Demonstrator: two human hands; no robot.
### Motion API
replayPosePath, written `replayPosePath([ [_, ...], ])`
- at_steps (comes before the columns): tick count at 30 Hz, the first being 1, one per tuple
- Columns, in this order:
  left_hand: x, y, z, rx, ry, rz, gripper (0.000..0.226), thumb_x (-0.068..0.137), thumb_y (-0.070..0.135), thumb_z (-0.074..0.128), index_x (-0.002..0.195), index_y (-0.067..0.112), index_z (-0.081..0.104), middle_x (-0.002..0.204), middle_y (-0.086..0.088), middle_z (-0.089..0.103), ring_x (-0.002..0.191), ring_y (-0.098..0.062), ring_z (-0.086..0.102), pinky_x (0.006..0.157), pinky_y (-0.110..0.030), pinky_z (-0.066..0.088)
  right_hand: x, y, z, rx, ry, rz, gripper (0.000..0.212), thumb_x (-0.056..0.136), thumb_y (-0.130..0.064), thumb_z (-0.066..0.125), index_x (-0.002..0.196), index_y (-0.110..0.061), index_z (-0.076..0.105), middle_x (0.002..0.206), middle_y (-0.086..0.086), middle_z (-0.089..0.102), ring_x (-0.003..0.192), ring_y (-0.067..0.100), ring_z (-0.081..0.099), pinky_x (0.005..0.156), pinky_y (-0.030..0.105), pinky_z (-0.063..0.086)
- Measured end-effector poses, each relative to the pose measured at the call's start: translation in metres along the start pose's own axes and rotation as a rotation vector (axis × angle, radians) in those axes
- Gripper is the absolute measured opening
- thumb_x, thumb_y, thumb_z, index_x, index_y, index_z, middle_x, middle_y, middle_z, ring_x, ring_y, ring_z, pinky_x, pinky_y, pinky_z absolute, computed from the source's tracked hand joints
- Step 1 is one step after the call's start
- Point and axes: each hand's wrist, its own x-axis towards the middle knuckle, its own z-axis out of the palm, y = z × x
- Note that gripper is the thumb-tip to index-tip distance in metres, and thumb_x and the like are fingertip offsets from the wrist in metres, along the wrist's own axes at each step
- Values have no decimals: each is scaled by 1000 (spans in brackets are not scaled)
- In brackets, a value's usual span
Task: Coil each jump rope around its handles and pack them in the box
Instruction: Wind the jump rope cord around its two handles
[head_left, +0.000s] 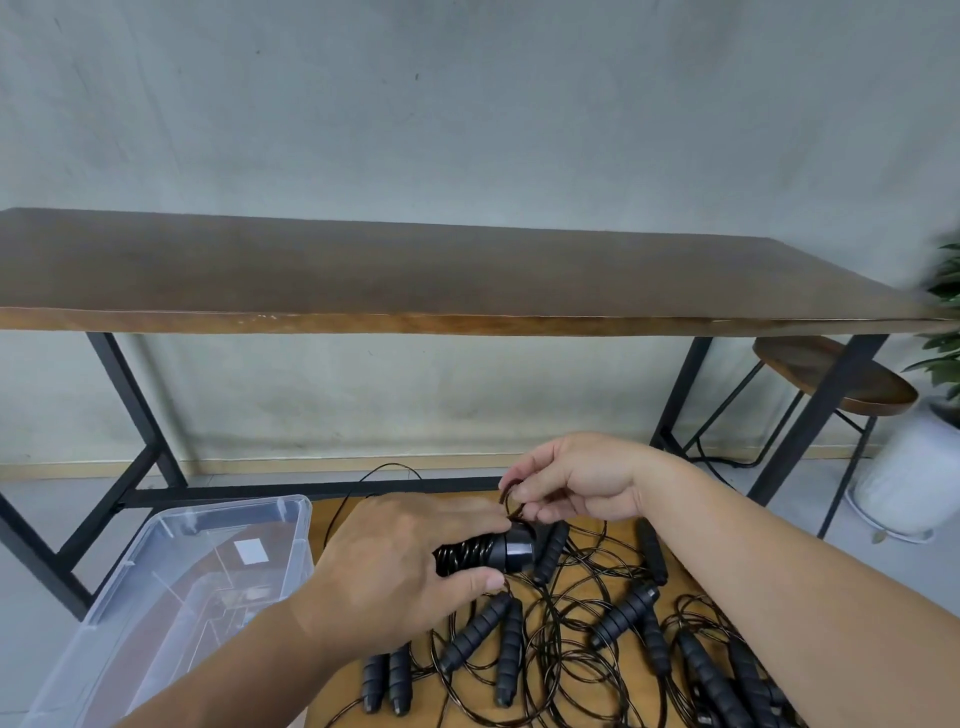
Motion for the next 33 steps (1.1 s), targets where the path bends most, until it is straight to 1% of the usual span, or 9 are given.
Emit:
replayPosePath([
  [5,-3,3,2,-29,11,40,44,85,64,60,124,44,62,122,33,62,109,12,58,86,-27,55,-24,-20,9,-1004,-5,-221,31,96,-20,61,127,-24,65,101,0,73,88,16,69,84,29,57],
  [7,-2,8,1,-10,0,98,41,86,60,63,123,42,60,119,30,64,103,9,60,80,-30,56,-33,-27,15,-1205,-37,-208,37,94,-30,63,131,-29,62,110,-10,68,93,7,62,84,23,51],
  [11,1,10,1,-4,8,145,40,86,60,63,121,42,62,120,30,63,104,11,59,80,-27,56,-42,-36,18,-1282,-90,-107,41,89,-36,70,129,-26,64,100,-19,59,88,-2,52,69,11,34],
  [17,1,5,7,-6,-27,169,37,87,61,63,119,43,67,122,33,60,104,13,57,80,-24,54,-40,-30,27,-1396,-73,-134,38,92,-33,66,128,-23,64,109,-11,65,93,8,54,73,17,41],
  [21,0,3,11,-8,-15,157,38,87,62,63,120,43,66,128,32,58,107,11,58,80,-25,54,-43,-28,33,-1518,-68,-184,26,98,-29,57,119,-19,68,98,-4,68,76,10,53,68,23,42],
  [25,-1,-3,13,-18,51,118,42,86,64,61,123,44,64,134,34,53,115,12,56,88,-29,54,-44,-35,30,-1466,-9,-216,20,97,-30,59,105,-20,74,74,-8,66,62,3,56,56,15,37],
  [28,-3,-4,13,-26,112,104,43,84,64,61,121,42,67,134,35,53,116,11,56,90,-32,55,-43,-39,26,-1194,35,-137,14,95,-26,63,99,-18,74,56,-13,63,54,2,59,61,15,43],
  [31,-3,-6,10,-34,159,78,44,83,64,64,120,41,68,134,35,53,117,10,56,91,-32,55,-42,-36,24,-708,124,-53,9,92,-16,68,97,-10,73,67,-3,70,56,8,62,72,20,55],
  [33,-4,-6,9,-28,183,62,44,82,63,65,120,40,68,134,35,53,115,10,57,91,-27,53,-42,-35,26,-485,179,-23,12,90,-11,70,100,-5,73,72,4,70,56,11,62,66,19,56],
])
